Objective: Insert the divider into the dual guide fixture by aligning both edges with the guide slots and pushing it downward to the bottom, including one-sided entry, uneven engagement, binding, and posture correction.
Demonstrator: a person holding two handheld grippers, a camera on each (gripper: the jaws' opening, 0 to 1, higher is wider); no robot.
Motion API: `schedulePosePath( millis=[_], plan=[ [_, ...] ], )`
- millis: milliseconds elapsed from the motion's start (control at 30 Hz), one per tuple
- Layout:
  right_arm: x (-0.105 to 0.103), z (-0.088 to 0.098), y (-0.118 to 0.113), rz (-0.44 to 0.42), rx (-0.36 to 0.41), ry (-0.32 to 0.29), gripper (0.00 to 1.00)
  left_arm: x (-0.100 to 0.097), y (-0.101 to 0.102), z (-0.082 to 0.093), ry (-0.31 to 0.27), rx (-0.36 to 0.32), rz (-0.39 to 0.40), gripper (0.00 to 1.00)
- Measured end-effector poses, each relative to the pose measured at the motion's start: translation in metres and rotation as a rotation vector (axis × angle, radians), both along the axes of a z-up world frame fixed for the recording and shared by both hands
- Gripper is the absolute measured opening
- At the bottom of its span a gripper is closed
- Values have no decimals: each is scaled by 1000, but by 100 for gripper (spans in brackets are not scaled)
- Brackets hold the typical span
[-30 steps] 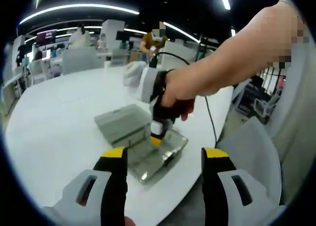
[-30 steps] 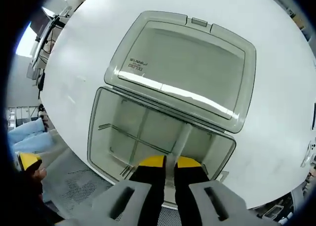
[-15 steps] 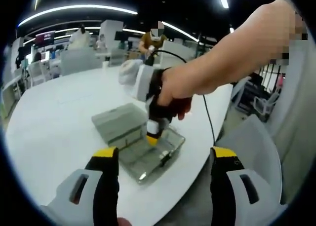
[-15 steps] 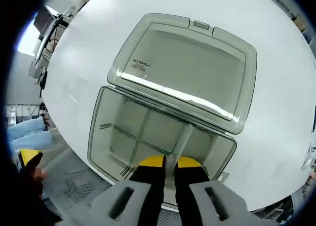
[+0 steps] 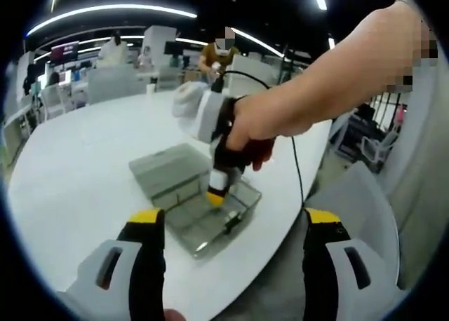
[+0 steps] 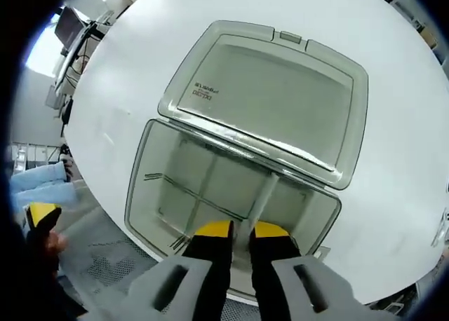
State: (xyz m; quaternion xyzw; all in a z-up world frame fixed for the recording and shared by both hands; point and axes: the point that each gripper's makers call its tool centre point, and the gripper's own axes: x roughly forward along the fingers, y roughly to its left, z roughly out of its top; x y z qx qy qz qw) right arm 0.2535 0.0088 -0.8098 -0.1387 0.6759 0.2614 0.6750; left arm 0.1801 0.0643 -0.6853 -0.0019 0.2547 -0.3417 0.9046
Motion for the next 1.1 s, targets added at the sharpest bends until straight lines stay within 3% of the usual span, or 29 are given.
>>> schedulePosePath(
  millis=[467,833,1100],
  plan=[
    [10,13,0,9,106,-44,8,2,-6,-4,21,4,-1,81],
    [1,35,0,7,193,-68,7,2,-6,-4,34,9,-10,82],
    [-5,59,-2,113,328,-170,2,1,-3,-3,46,7,-12,82]
  ],
)
